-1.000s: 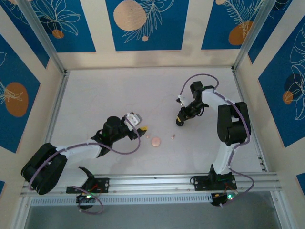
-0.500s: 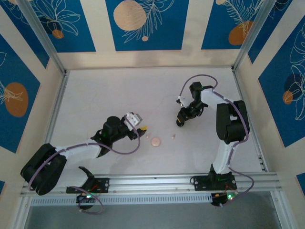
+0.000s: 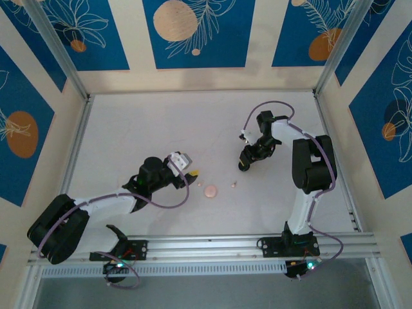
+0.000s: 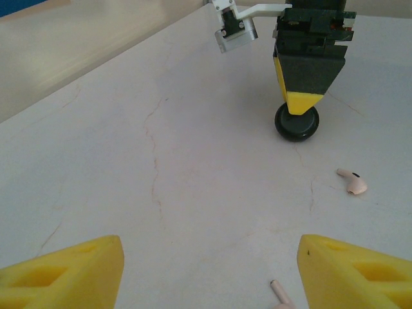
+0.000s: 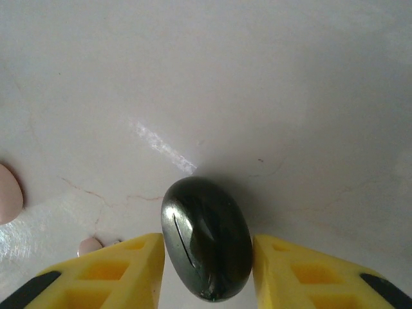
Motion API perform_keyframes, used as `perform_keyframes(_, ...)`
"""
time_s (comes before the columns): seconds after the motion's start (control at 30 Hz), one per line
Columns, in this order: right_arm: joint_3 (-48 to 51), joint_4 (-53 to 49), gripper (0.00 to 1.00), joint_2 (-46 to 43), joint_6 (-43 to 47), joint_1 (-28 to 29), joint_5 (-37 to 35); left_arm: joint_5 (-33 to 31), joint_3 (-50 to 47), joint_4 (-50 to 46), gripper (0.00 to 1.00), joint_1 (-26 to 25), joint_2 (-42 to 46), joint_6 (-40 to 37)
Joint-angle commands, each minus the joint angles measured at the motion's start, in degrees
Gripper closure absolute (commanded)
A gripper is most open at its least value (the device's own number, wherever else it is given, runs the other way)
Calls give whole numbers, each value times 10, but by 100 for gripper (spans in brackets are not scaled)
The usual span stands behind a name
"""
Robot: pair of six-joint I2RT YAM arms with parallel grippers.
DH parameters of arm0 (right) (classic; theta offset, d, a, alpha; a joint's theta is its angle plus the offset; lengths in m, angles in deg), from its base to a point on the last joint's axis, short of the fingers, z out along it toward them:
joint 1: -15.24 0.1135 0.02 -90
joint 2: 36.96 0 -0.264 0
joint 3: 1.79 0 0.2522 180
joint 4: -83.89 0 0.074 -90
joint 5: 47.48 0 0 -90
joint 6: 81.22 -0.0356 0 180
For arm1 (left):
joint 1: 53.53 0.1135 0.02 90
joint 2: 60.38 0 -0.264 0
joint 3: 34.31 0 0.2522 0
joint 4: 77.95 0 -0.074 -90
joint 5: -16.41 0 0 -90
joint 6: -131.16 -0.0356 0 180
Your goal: Insert the wireless bluetooth earbuds into the charging case
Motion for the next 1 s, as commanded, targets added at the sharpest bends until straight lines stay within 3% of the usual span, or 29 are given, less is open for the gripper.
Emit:
perform_keyframes(0.0, -14, -8, 59, 3, -9, -4, -2, 4, 13, -4, 30, -4, 15, -6)
perform_keyframes(0.27, -17, -7, 55, -9, -12, -4, -13, 6, 14, -12, 29, -4, 21, -4)
perform_keyframes(0.47, -9, 5, 52, -65, -38, 8, -25, 5, 29, -56, 30, -5, 35, 12)
perform_keyframes(0.77, 50, 55, 44, -234, -169, 98, -143, -9, 99, -253, 33, -7, 64, 102)
perform_keyframes(0.97, 125, 103, 40, -339, -293, 97, -71, -41, 162, -403, 37, -25, 66, 222)
